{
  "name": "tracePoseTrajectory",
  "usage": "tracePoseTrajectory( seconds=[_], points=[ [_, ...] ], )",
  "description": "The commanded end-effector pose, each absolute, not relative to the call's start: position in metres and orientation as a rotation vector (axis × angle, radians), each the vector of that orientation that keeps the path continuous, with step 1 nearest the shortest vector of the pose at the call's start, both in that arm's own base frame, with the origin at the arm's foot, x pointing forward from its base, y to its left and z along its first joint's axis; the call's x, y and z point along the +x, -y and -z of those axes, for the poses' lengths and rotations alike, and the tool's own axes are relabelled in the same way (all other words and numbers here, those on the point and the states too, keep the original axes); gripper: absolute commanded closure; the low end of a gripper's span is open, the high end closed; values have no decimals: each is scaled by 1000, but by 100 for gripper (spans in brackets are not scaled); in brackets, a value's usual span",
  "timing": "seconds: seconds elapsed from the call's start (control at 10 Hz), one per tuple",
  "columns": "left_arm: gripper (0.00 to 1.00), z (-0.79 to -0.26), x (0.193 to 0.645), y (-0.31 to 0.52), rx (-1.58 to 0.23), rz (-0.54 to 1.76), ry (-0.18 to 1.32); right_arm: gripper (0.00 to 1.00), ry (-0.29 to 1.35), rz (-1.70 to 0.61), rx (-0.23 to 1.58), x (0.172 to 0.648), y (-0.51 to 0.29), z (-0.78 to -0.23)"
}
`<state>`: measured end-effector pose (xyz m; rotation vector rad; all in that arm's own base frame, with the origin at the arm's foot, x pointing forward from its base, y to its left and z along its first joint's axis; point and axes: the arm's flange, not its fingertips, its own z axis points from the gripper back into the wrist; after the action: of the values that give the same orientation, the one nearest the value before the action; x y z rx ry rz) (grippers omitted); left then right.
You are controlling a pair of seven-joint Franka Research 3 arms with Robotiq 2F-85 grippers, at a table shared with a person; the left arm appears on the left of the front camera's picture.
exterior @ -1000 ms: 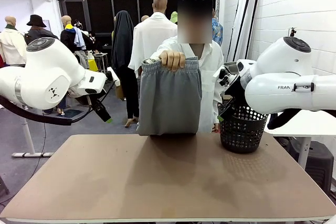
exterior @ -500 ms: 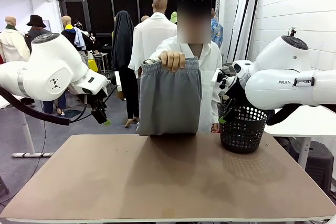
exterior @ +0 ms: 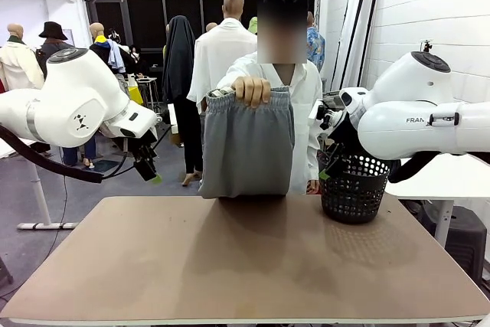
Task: Fold the training pants.
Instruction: Grab both ends of the Training pants handed by a person.
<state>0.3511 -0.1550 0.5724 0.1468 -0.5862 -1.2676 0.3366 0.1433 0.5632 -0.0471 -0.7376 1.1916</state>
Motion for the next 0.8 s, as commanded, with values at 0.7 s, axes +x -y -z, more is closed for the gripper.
tracePoseTrajectory(
  seconds=[0.7],
  points=[
    [0,-542,412,151,76,1535,729,0,915,-1419,158,406,-139,-533]
  ],
)
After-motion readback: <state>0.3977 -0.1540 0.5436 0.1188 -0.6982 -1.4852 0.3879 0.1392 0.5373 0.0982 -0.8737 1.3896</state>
